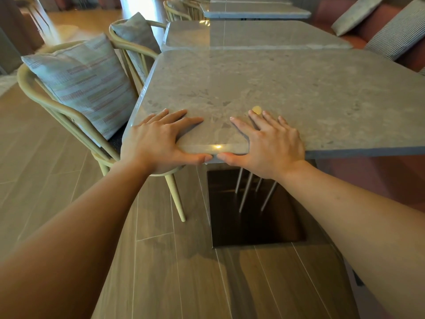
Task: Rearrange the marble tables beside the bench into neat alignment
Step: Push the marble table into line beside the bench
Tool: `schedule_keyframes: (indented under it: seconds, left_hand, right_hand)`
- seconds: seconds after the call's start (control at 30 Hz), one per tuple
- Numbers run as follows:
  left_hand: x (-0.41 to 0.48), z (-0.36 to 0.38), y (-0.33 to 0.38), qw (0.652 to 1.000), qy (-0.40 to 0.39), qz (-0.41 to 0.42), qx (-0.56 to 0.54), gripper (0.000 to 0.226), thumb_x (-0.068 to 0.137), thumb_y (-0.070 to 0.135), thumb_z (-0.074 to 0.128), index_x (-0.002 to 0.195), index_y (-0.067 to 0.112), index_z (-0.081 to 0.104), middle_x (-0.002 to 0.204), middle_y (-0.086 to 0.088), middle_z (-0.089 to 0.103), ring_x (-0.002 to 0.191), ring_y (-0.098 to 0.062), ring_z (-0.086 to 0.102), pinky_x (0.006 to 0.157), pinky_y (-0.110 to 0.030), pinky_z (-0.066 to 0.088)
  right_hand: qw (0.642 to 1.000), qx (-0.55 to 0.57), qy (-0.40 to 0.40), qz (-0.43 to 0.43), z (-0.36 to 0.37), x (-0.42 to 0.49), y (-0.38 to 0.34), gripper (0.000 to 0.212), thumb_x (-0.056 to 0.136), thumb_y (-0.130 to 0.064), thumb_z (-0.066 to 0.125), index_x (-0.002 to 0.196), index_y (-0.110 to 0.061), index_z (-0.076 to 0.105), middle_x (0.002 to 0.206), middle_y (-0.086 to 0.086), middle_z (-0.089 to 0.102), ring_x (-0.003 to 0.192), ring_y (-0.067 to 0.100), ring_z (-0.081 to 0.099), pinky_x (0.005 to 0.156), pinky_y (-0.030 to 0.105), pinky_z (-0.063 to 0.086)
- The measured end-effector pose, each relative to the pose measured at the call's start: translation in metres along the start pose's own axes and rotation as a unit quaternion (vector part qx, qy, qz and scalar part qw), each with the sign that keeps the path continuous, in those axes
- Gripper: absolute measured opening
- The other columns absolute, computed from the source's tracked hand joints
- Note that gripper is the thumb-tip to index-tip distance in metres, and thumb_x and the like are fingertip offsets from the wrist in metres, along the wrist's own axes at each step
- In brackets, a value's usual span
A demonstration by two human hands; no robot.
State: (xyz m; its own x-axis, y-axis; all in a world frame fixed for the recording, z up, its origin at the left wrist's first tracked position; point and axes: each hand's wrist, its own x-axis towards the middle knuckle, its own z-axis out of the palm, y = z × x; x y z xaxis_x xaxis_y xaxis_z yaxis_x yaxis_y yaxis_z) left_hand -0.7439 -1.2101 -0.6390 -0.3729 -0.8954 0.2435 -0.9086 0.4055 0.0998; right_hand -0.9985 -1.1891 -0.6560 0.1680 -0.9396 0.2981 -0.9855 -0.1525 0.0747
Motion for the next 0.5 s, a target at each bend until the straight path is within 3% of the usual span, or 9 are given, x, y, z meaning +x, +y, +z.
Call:
schedule_keyframes:
  seconds: [0.27, 0.5]
  left_hand:
    - [0.000, 0.002, 0.000, 1.000, 0.000, 0.000, -0.005, 0.103, 0.066, 0.108, 0.032, 0.156, 0.058, 0.029, 0.170, 0.011, 0.033, 0.159, -0.028, 0.027, 0.121, -0.058, 0.030]
    - [0.002, 0.000, -0.001, 0.999, -0.033, -0.008, -0.007, 0.105, 0.066, 0.110, 0.028, 0.158, 0.060, 0.020, 0.173, 0.010, 0.026, 0.161, -0.028, 0.021, 0.126, -0.057, 0.022]
  right_hand:
    - [1.000, 0.003, -0.001, 0.005, -0.002, -0.001, -0.001, 0.120, 0.064, -0.106, 0.002, 0.160, -0.040, 0.032, 0.167, 0.011, 0.040, 0.155, 0.038, 0.035, 0.123, 0.059, 0.031]
    - [0.999, 0.013, -0.030, 0.000, -0.010, -0.004, -0.001, 0.108, 0.073, -0.101, 0.022, 0.159, -0.037, 0.039, 0.165, 0.013, 0.043, 0.152, 0.041, 0.039, 0.123, 0.060, 0.031]
